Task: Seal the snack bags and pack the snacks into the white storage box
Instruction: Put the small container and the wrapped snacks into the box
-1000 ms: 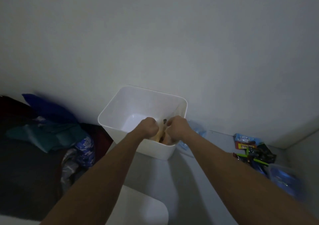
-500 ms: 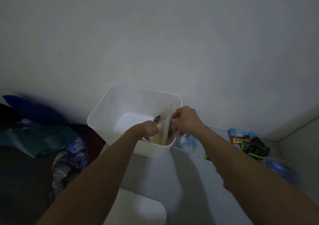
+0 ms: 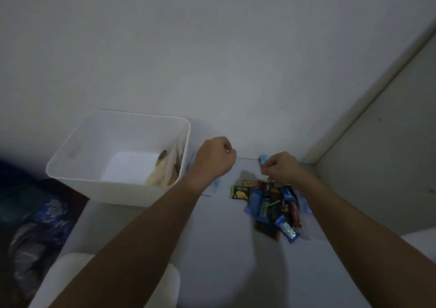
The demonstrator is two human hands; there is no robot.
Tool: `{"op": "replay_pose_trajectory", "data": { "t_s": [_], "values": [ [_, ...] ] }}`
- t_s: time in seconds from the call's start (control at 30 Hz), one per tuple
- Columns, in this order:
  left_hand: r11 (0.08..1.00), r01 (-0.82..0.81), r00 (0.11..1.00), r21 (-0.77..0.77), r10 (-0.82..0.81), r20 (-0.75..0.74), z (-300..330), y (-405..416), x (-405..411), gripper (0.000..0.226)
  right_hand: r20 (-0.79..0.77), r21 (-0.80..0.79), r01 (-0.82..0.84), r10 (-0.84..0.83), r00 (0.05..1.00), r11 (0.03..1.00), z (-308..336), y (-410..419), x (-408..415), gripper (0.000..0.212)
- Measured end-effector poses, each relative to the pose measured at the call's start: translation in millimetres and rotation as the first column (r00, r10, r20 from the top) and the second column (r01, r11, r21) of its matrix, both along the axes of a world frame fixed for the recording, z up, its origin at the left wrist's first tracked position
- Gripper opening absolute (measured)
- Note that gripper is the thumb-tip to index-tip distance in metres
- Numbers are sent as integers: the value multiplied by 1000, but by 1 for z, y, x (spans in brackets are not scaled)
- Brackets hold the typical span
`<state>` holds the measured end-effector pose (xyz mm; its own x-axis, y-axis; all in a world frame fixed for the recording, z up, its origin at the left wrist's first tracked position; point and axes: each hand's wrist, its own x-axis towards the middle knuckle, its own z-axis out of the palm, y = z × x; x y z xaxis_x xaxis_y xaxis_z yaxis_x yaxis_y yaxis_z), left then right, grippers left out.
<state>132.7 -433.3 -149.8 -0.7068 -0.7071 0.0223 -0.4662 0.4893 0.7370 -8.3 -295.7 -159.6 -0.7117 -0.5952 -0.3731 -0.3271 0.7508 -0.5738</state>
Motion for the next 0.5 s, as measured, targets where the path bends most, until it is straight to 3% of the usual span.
{"op": "replay_pose_trajectory", "data": {
  "t_s": [0.13, 0.3, 0.5],
  "values": [
    [973, 188, 965, 134, -208, 160, -30, 64, -43, 15, -28, 136, 59, -56, 998, 989, -19, 67, -32, 13],
    [889, 340, 853, 307, -429, 296, -66, 126, -78, 25, -126, 205, 114, -90, 988, 972, -41, 133, -51, 25],
    [822, 225, 838, 523, -437, 327, -99, 176, -98, 28, -88, 340, 92, -65, 994, 936, -83, 170, -54, 41]
  ]
}}
